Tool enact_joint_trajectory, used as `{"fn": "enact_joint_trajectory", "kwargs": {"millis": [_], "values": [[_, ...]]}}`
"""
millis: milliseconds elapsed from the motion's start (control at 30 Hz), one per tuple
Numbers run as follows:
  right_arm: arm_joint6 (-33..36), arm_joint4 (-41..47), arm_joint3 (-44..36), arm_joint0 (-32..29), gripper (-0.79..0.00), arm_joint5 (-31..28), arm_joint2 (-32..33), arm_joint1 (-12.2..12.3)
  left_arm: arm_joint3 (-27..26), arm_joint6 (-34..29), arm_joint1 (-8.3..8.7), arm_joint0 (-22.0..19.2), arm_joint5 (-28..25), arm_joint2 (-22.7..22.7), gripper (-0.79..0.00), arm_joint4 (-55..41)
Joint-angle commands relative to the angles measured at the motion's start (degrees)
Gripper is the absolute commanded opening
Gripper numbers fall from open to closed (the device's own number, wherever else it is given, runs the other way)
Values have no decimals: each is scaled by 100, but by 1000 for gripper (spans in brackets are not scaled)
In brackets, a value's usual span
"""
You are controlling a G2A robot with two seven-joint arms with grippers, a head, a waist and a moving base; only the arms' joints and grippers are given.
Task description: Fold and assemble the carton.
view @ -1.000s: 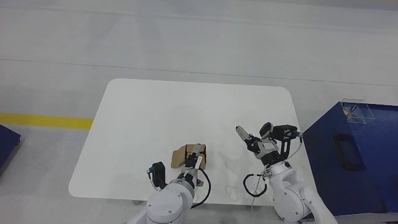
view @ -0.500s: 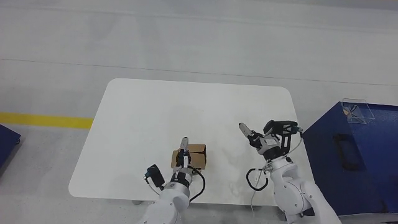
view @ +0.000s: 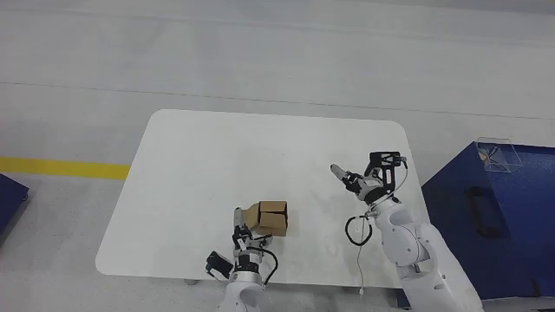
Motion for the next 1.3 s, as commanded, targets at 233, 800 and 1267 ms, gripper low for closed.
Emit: {"fn": "enact_joint_trajectory", "kwargs": {"millis": [233,800,1267], "values": [[157,-61,596,396,0,-225,-699,-121,542,485,-183,-24,-586,-20,0,335],[-82,-708,966,314,0,-1198,-1294,-176,1138,259,-431,-282,-690,-246,0,401],[-263,-1416,1288,466,0,-854,-1680,-279,1182,34,-555,-193,-875,-521,0,467]]}}
